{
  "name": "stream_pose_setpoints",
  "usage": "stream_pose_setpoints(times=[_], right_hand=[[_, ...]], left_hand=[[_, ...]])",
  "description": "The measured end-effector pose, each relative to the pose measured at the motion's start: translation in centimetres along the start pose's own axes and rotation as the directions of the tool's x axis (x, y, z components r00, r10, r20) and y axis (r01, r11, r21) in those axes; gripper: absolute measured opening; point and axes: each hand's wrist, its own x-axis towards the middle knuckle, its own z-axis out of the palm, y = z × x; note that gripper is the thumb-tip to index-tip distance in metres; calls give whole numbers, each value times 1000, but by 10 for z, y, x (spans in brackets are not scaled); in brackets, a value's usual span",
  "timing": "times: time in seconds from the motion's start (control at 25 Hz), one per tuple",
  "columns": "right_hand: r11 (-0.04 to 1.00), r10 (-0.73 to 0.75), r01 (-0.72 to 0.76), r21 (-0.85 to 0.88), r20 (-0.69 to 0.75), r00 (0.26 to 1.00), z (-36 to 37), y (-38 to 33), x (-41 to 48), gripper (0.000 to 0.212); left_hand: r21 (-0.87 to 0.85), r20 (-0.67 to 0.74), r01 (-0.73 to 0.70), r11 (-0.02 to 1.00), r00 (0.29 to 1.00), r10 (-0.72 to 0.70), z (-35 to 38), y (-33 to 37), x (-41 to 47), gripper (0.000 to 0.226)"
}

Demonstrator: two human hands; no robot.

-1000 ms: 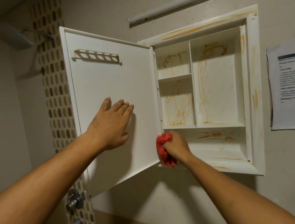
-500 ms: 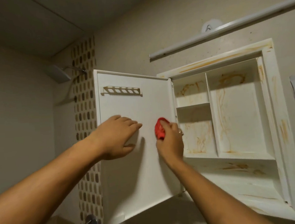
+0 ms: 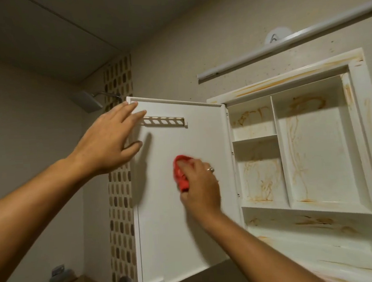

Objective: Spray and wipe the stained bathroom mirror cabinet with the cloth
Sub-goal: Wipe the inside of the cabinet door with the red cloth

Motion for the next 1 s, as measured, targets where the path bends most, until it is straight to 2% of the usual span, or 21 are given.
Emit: stream_pose_setpoints(times=[0.04,0.12,0.16,0.2,0.24,0.28,0.32,0.36,0.4,0.44,0.52,0.6,0.64,0.68,0.72,0.76,0.8,0.84,0.88,0.96,1.0], right_hand=[[982,-186,187,-9,42,982,4,-2,-22,67],[859,-498,508,-62,128,858,-8,19,-33,46],[817,-543,562,-129,157,825,-19,34,-21,39],[849,-480,501,-170,151,864,-29,47,-4,39],[928,-310,324,-183,100,945,-37,59,16,46],[985,-65,67,-158,20,998,-42,67,35,55],[980,151,-155,-121,-45,987,-41,63,46,63],[957,267,-274,-98,-82,960,-34,44,49,68],[955,279,-286,-76,-94,956,-21,21,46,72],[979,191,-196,-61,-86,978,-7,2,34,76],[985,-161,162,-59,15,987,4,-12,6,74],[875,-463,475,-97,119,878,-15,15,15,57],[863,-470,488,-130,150,870,-27,32,30,52],[916,-355,372,-149,133,926,-38,45,46,54],[981,-133,140,-133,65,989,-46,53,60,60],[989,104,-105,-103,-13,994,-47,50,70,65],[963,249,-254,-90,-68,966,-40,33,74,68],[958,264,-273,-86,-95,960,-28,6,76,68],[976,200,-206,-71,-94,975,-15,-21,75,69],[998,-64,63,-25,-36,997,-2,-57,68,72],[979,-197,197,-45,18,980,-7,-58,72,70]], left_hand=[[-24,9,23,999,1000,-23,0,-4,2,76],[-58,47,37,998,998,-34,1,-9,3,79],[-68,57,32,997,998,-28,2,-10,2,80],[-74,64,17,997,998,-13,2,-11,-1,82],[-82,70,-1,997,998,7,2,-13,-5,84],[-88,71,-13,996,997,19,2,-14,-7,84],[-97,68,-18,995,997,25,2,-15,-9,85],[-118,60,-15,993,998,22,2,-17,-9,84],[-152,51,-1,988,999,9,1,-18,-8,83],[-192,44,16,981,999,-8,1,-18,-8,82],[-242,27,40,969,999,-35,2,-19,-8,81],[-285,48,59,957,998,-47,4,-22,-9,81],[-330,74,76,941,996,-55,4,-24,-9,81],[-399,112,104,911,992,-64,3,-26,-9,81],[-492,150,137,860,986,-71,1,-27,-7,81],[-594,178,171,786,981,-79,-1,-28,-5,80],[-682,198,200,703,976,-85,-2,-29,-4,79],[-744,210,218,631,974,-90,-2,-30,-2,77],[-782,216,234,577,971,-100,-2,-31,-2,75],[-833,224,258,489,966,-129,0,-34,-1,70],[-855,226,266,445,964,-141,1,-34,0,68]])
